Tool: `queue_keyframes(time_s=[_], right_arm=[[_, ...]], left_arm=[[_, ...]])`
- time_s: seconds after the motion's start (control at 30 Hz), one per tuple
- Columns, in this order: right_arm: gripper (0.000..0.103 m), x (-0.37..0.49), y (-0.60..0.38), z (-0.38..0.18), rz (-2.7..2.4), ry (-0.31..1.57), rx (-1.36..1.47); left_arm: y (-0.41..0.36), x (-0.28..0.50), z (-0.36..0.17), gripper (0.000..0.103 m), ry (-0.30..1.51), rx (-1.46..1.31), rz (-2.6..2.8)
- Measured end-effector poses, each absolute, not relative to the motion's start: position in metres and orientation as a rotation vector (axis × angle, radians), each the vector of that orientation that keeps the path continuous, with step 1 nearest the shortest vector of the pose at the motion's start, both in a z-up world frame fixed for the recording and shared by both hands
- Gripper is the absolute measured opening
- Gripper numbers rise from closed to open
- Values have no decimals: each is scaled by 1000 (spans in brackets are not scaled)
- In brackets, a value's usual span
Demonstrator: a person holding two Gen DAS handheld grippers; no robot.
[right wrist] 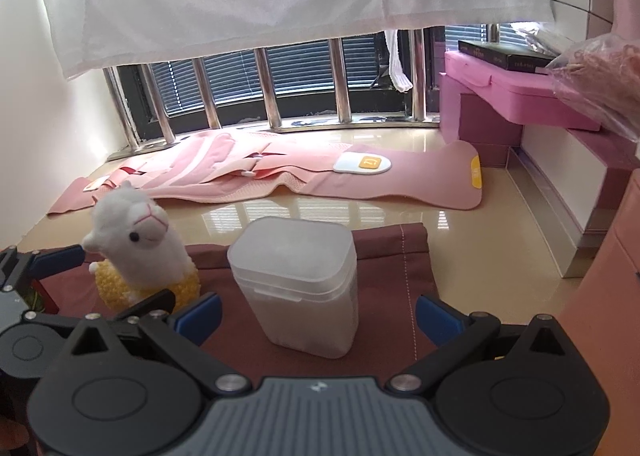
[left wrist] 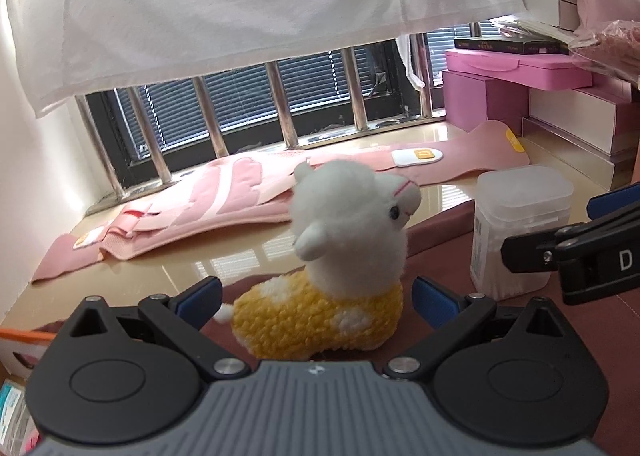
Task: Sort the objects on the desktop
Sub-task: 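Close the left tool on the alpaca while the right tool grips the container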
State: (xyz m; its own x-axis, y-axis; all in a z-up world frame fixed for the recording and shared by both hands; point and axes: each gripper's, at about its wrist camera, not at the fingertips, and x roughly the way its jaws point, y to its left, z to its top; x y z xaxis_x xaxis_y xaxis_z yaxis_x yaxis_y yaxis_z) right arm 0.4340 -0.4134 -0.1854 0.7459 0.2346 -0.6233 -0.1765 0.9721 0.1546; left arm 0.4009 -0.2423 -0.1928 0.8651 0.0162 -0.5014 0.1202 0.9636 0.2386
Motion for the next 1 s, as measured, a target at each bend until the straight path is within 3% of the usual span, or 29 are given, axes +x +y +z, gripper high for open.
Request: queue_keyframes(time_s=[1.0], right_arm=[[103,461,-400,-197,148,723,179]], left_arm=[[-245,423,-203,103,480,249,-44]])
